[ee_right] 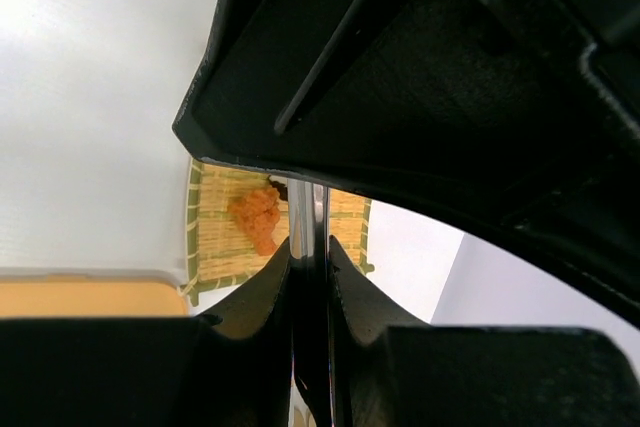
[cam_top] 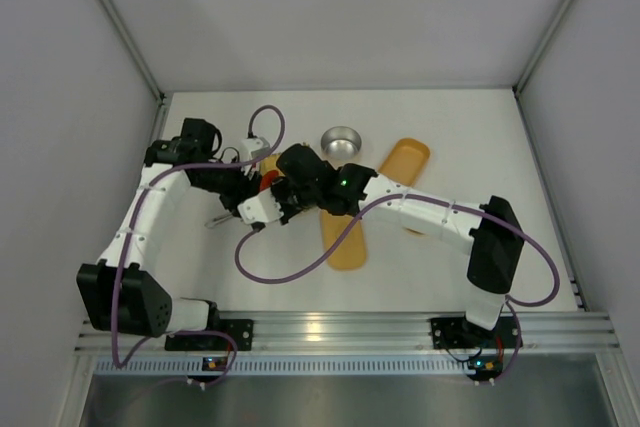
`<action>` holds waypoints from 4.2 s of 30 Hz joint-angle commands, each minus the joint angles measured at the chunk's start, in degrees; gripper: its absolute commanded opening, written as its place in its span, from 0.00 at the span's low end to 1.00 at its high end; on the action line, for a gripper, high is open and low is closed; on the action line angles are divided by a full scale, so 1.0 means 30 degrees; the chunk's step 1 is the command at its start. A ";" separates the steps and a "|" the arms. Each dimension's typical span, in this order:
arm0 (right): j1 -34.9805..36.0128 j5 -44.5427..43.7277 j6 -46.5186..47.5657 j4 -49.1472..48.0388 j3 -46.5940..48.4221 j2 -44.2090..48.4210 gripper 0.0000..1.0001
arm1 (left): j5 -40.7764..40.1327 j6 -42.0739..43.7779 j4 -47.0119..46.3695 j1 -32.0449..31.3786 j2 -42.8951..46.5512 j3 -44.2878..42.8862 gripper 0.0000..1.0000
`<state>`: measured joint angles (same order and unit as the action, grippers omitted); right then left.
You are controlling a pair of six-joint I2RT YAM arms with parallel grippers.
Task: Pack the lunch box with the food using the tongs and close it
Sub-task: Pick up the clamp at the center of the board, then pick up the fake food from the plate.
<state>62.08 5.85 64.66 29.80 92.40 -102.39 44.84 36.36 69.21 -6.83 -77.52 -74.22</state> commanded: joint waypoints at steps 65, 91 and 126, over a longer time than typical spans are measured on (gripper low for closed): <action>-1.6681 0.3003 -1.2383 -0.0440 -1.4685 2.1268 0.99 | -0.3783 0.1909 0.0543 0.3300 0.1084 -0.0428 0.59; -1.6857 0.2504 -1.2766 -0.0559 -1.6298 2.1386 0.99 | -0.5777 0.0212 -0.2682 0.3976 -0.2257 -0.0165 0.57; -1.6886 0.2533 -1.2619 -0.1027 -1.6503 2.0828 0.99 | -0.6772 -0.0987 -0.4466 0.2394 -0.3839 0.1330 0.50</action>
<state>12.71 13.30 27.20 30.85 43.38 -39.92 24.43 33.93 57.47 0.69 -88.79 -70.35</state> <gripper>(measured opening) 0.993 0.502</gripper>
